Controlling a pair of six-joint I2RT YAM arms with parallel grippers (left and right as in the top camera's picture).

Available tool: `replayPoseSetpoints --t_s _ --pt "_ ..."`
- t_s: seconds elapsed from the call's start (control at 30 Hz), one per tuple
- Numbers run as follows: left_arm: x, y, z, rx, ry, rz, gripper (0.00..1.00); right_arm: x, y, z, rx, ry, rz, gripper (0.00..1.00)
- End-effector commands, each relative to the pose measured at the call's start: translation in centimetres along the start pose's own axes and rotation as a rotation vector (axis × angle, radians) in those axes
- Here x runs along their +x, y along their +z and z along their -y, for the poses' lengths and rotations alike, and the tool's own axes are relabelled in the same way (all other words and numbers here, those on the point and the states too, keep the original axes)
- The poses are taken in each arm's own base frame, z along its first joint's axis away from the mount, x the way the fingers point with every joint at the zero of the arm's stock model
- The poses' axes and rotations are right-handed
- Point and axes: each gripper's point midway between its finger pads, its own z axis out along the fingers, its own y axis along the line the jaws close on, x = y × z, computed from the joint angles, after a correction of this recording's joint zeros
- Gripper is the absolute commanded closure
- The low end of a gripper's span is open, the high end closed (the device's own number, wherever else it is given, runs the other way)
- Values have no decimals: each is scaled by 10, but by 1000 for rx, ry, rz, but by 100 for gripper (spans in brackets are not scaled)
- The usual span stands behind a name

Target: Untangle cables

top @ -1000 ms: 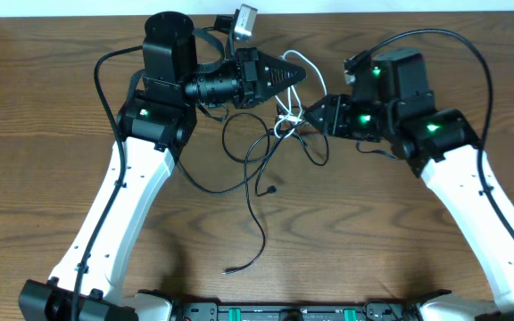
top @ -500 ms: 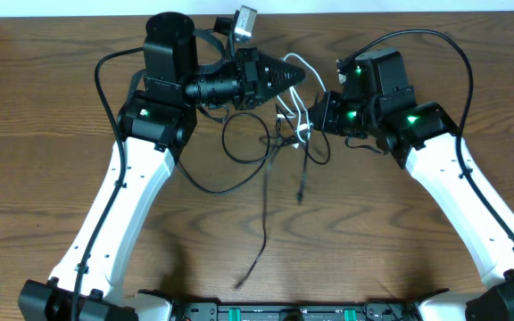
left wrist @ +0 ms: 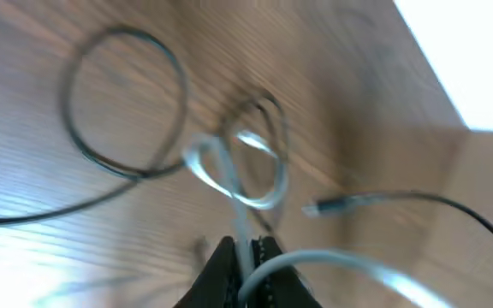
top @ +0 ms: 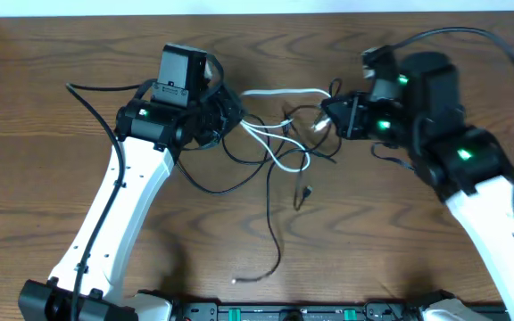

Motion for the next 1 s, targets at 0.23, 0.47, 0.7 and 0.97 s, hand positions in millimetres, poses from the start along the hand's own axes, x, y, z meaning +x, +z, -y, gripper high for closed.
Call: replayPoseSetpoints --t_s 0.23,0.47,0.7,0.97 --pt "-33 -13 -34 -192 14 204 92 -8 -44 -31 -84 -181 90 99" --pt "-22 -11 -36 -193 10 149 92 -12 -43 -22 -40 -171 106 93" --pt "11 -12 46 229 242 -68 92 -5 -31 -2 32 -136 60 44" --pt "13 -15 58 291 262 -79 92 15 2 22 64 -315 -86 16"
